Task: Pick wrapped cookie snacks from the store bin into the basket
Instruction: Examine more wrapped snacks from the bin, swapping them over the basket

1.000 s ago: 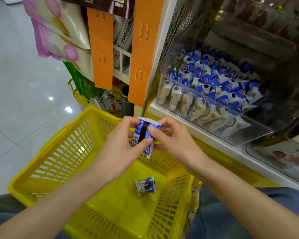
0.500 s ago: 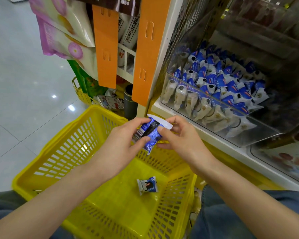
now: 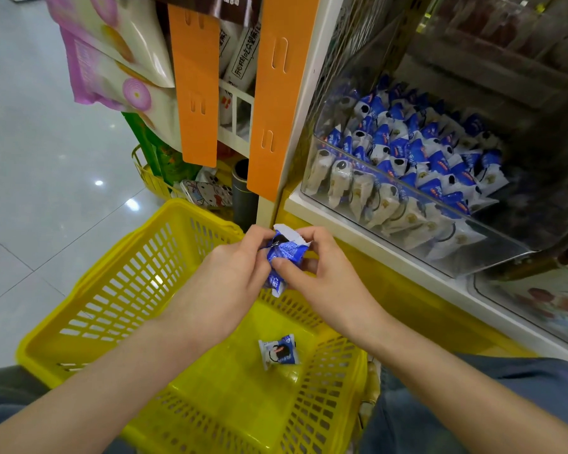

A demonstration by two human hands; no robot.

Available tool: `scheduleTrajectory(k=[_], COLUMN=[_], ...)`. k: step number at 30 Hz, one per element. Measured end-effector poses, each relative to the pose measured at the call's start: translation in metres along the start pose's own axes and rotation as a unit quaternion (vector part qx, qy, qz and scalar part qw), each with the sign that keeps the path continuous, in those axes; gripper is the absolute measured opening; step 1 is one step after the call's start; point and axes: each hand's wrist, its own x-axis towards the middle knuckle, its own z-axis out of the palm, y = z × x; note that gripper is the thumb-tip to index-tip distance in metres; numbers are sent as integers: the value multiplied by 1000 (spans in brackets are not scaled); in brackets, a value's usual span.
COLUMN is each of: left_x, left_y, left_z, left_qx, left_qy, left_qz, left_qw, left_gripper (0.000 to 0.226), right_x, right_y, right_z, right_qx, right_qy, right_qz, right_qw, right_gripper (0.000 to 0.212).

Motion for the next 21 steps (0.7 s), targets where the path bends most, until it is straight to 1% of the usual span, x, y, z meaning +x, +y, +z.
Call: scheduleTrajectory(k=[4,6,7,8,9,10,11,12,14,15,17,19,21], left_x=[2,5,6,7,7,6,3,0,-6,-8,-8,-6,-3], left_y=[-1,-1,0,1,3,6,9,11,15,17,19,19,15], left_z=[3,2,0,-2,-4,-6,-8,-8,-5,-2,0,0,-3], left_qx=[-38,-81,-119,-178,-256,-337,-395,-415,-409,-398,-399,-420,-429], left_qy=[6,7,3,-5,-18,-39,-65,-96,-147,-150,-122,-89,-59], left_qz=[-27,-58,-83,-115,-152,-185,-203,-206,-202,-205,-229,-244,-249], left_qw=[999,995,989,977,954,922,894,881,878,882,880,870,866], left_gripper=[24,21,21,22,24,22,18,20,31,30,20,21,27], right_x=[1,2,2,1,0,-1,-3,-5,-7,-8,-8,-6,-2], right_y=[-1,-2,-2,-2,-2,-1,0,0,1,1,1,-3,-9], right_z=[-1,-3,-4,-5,-6,-7,-8,-8,-6,-5,-3,0,-1], right_qx=[-1,25,40,46,42,27,2,-28,-97,-132,-182,-167,-92], right_qy=[-7,-28,-42,-56,-66,-69,-61,-42,0,11,12,-6,-30], right_qz=[-6,-10,-14,-21,-29,-39,-48,-58,-79,-91,-105,-78,-17], right_qw=[1000,999,998,997,996,996,997,997,992,987,978,983,995], right_gripper=[28,27,30,35,40,45,49,52,60,64,74,88,97])
